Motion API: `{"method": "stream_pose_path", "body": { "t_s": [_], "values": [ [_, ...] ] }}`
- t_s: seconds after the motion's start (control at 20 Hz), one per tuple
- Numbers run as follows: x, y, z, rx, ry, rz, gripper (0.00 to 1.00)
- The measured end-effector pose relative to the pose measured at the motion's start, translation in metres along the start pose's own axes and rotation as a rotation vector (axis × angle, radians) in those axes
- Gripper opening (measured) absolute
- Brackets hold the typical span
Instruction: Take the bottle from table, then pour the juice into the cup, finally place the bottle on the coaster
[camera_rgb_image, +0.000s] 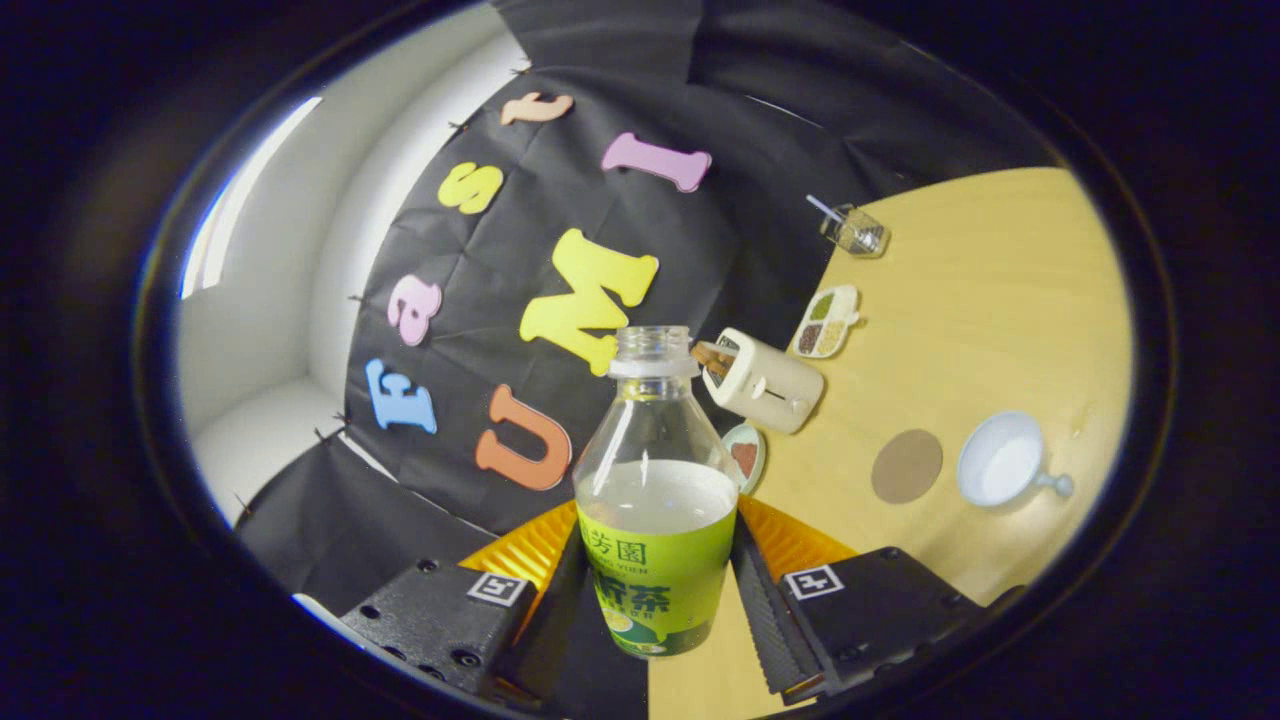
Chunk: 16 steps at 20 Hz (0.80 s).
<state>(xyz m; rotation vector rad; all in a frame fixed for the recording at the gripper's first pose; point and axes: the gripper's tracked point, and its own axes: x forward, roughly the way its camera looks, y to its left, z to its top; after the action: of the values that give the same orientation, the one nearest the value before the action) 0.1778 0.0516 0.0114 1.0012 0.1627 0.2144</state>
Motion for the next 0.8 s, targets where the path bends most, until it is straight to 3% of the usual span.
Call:
{"method": "stream_pose_path", "body": {
  "t_s": [0.45,0.8],
  "values": [
    [-0.017,0.009,0.030,-0.547,-0.074,-0.111,0.79],
    [-0.010,0.024,0.054,-0.728,-0.136,-0.153,0.79]
  ]
}}
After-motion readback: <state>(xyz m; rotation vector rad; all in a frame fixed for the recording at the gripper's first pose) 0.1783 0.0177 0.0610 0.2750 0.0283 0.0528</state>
